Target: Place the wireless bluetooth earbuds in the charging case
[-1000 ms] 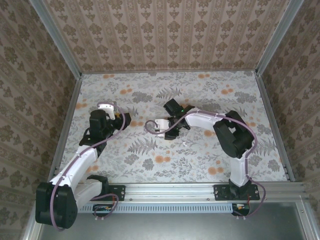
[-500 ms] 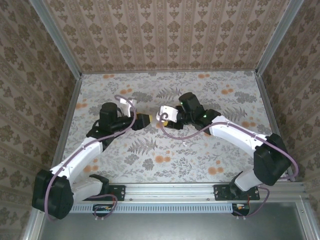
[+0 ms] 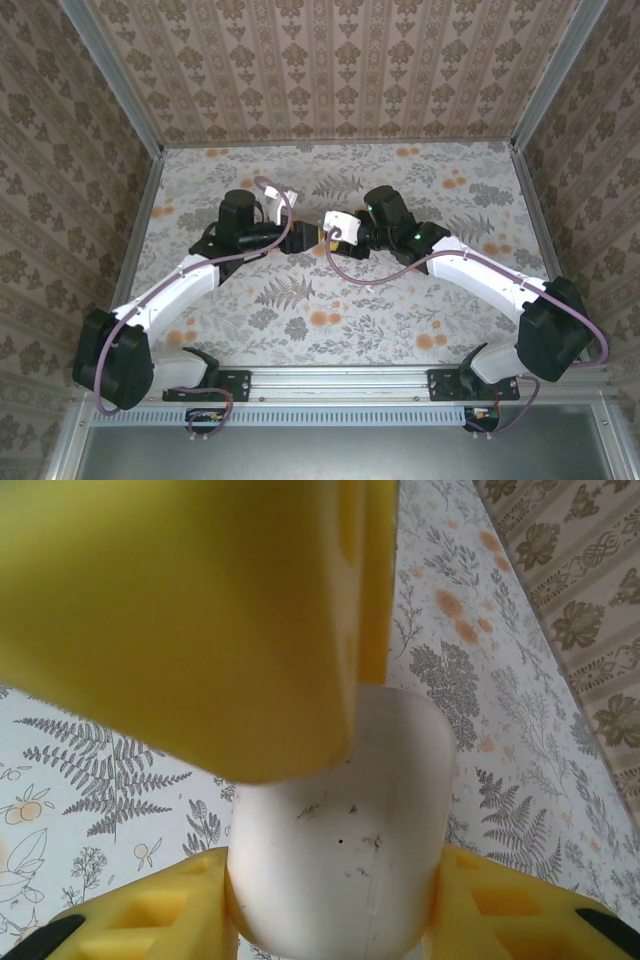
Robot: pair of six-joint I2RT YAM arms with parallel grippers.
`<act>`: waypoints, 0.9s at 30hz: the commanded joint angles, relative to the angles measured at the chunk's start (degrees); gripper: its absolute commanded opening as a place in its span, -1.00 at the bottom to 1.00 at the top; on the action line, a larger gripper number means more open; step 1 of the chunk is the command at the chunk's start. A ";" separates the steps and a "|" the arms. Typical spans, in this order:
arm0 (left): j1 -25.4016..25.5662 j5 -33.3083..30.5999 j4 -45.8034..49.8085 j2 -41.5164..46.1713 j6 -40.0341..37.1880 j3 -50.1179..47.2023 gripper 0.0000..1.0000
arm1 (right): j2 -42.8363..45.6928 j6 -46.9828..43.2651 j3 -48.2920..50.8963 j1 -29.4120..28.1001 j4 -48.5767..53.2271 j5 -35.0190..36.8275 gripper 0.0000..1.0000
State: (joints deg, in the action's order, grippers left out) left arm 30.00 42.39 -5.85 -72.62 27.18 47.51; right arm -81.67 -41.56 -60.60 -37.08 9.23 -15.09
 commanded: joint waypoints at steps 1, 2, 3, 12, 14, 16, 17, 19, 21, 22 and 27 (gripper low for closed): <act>0.91 1.98 1.95 -1.25 -2.14 2.66 0.18 | 1.51 0.64 0.59 -0.53 -1.57 0.23 -0.11; 1.10 2.12 2.20 -1.62 -2.32 2.92 0.17 | 1.51 0.62 0.65 -0.54 -1.83 0.28 -0.11; 1.27 2.25 2.51 -1.96 -2.46 3.11 0.17 | 1.51 0.73 0.75 -0.53 -2.17 0.37 -0.11; 1.55 2.53 3.88 -3.19 -3.26 3.60 0.02 | 1.51 0.80 0.77 -0.54 -3.03 0.42 -0.11; 1.57 2.65 3.74 -3.36 -3.33 3.58 -0.02 | 1.51 0.82 0.66 -0.54 -2.91 0.35 -0.11; 1.64 2.76 3.70 -3.66 -3.35 3.84 -0.10 | 1.51 0.87 0.59 -0.54 -3.03 0.33 -0.11; 1.64 2.96 3.82 -3.92 -3.34 4.11 -0.10 | 1.51 0.86 0.74 -0.54 -3.09 0.29 -0.11; 1.64 3.31 3.96 -4.33 -3.35 4.30 -0.16 | 1.51 0.81 0.74 -0.54 -3.12 0.33 -0.11; 1.69 3.61 3.75 -4.68 -3.27 4.32 -0.21 | 3.26 0.91 0.92 -0.54 -3.19 0.41 -0.11; 1.72 3.59 3.78 -4.72 -3.14 4.27 -0.22 | 3.32 0.87 0.87 -0.54 -3.11 0.42 -0.11; 1.73 3.63 2.62 -4.71 -2.27 3.67 -0.24 | 3.77 0.82 1.26 -0.62 -3.09 0.41 -0.11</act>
State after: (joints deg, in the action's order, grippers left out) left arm 31.48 45.19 -2.85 -77.17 25.08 50.13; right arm -79.90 -41.54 -59.81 -37.28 7.51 -14.81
